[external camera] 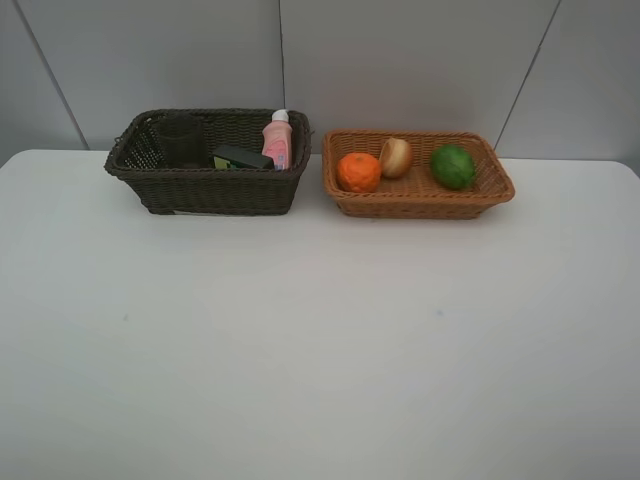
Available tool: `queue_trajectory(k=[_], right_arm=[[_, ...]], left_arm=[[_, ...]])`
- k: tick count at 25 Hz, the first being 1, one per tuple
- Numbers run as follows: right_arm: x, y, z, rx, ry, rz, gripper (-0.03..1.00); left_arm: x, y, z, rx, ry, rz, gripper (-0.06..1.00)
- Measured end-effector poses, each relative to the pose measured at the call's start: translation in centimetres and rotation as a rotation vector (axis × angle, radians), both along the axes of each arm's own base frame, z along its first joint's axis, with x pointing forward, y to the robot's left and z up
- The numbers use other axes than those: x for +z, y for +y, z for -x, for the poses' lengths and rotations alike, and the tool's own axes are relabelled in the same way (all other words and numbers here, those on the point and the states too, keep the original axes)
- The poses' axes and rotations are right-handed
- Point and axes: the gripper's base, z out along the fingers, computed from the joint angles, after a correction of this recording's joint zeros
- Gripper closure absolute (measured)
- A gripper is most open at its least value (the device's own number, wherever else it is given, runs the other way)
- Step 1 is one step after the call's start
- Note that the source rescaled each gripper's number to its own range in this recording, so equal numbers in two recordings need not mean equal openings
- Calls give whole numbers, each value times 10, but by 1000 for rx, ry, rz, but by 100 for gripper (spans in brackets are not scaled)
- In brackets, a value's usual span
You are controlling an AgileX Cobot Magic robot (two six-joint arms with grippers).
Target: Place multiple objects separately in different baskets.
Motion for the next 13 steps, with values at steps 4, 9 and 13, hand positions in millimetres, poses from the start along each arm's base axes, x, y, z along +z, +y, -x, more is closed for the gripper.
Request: queue_trajectory(k=[4,9,13], right_arm=[[0,0,0,0,0,0,13],[0,0,0,0,0,0,13],[0,0,0,0,0,0,13]], left_arm=[[0,0,0,0,0,0,-5],[0,0,0,0,0,0,-5],[0,0,0,0,0,0,-5]])
